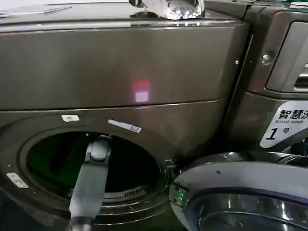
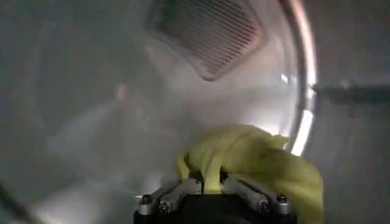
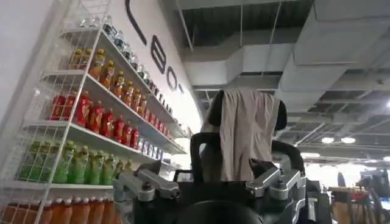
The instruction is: Grasp the clothes from the dryer.
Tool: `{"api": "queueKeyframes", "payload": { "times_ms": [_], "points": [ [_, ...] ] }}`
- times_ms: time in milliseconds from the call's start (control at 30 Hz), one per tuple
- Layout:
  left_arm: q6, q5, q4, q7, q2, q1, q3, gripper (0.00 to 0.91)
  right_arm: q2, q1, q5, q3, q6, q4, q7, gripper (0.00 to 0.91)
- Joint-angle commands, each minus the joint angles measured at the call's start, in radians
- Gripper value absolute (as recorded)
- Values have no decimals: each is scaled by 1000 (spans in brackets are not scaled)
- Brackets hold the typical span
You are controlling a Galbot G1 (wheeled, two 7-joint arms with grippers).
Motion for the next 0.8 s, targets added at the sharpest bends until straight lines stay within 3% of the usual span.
{"api": "queueKeyframes", "payload": {
  "times_ms": [33,400,567,800],
  "points": [
    [102,-342,-157,-264,-33,95,9,0,2,0,8,-8,23,6,-1,907],
    [119,-348,-172,-247,-31,107,20,0,7,0,11,-8,26,8,0,907],
    [117,-351,-167,-236,-28,106,18,0,5,8,40,10,-43,35,18,907],
    [111,-349,-155,-229,-25,103,17,0,0,8,41,18,-55,34,28,907]
  ]
}}
